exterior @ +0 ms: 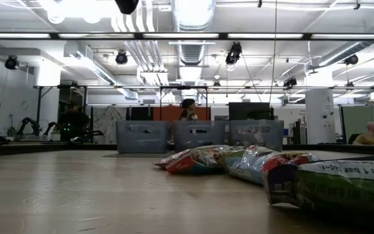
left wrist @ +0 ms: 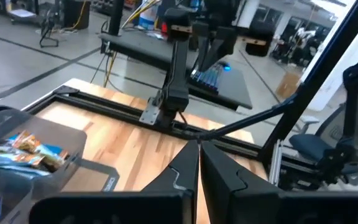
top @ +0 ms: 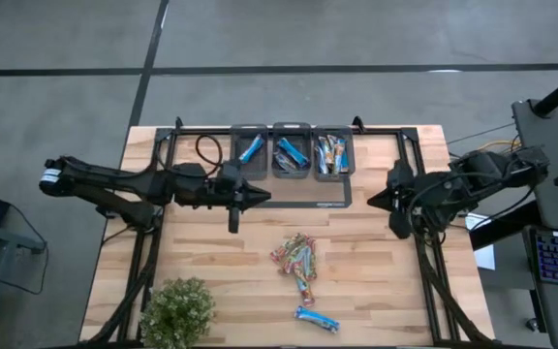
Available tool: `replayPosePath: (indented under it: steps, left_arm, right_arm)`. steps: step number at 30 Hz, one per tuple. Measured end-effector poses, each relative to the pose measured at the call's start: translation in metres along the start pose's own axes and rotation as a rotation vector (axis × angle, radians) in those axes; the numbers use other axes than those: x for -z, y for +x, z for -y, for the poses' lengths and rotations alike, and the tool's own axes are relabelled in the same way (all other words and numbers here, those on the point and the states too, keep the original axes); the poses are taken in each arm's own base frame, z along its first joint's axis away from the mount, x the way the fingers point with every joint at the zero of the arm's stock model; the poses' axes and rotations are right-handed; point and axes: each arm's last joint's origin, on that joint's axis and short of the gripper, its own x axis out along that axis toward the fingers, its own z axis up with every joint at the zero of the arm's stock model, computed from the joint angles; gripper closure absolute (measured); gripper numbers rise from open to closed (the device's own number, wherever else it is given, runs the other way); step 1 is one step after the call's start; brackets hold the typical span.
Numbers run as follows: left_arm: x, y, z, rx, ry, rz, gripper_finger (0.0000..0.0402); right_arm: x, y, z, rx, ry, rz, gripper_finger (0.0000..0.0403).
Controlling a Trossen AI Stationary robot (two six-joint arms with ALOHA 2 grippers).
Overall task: Pick and place Granola Bars by type
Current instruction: Put the red granola bar into the left black bin
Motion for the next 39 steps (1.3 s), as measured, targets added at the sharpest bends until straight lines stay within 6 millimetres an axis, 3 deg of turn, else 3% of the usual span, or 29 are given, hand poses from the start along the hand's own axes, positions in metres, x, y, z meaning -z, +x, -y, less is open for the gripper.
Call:
replayPosePath:
  steps: [14,25,31,39]
  left_arm:
    - [0.011,-0.003,-0.004,-0.032,0.061,-0.136,0.0401]
    - [0.006,-0.013,-0.004,-0.026,0.089,-0.126,0.0401]
    - [0.007,-0.021,-0.006,-0.037,0.115,-0.166,0.0401]
    - [0.010,-0.023,-0.007,-0.047,0.117,-0.201,0.0401]
  right_arm:
    - [-0.003,0.031,-0.015,0.047,0.140,-0.067,0.0394]
    - [-0.004,0.055,-0.027,0.102,0.298,-0.114,0.0389]
    - [-0.010,0.073,-0.039,0.125,0.313,-0.149,0.0350]
    - [-0.008,0.100,-0.051,0.147,0.401,-0.238,0.0265]
